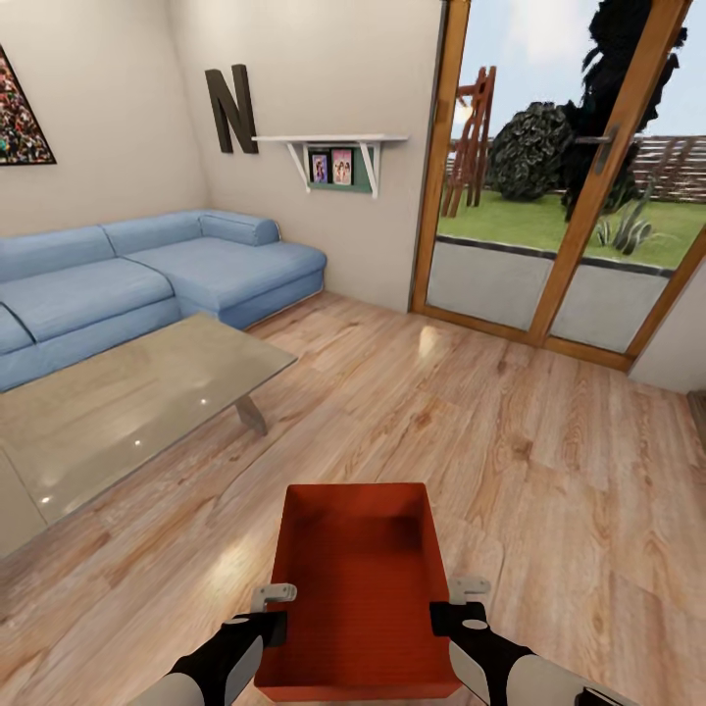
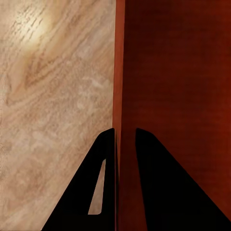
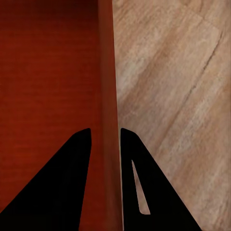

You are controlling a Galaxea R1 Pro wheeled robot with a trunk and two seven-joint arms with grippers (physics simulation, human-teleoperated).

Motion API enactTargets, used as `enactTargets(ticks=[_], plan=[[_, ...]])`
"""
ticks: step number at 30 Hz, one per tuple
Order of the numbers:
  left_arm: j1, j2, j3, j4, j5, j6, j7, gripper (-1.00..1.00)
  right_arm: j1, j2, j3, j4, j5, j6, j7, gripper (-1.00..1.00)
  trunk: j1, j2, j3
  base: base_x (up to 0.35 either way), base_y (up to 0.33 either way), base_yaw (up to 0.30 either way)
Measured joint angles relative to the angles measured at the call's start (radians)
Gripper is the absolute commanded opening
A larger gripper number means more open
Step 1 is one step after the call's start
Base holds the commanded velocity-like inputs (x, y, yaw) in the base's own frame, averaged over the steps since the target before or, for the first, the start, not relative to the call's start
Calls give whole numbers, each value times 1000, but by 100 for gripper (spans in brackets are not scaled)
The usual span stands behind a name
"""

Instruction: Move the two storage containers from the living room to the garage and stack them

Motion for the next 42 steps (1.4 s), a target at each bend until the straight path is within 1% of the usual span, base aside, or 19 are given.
enactTargets(ticks=[42], plan=[[0, 0, 0, 0, 0, 1, 0, -100, 0, 0, 0, 2, -1, -1, 1, -100, -161, 294, 132, 0, 0, 0]])
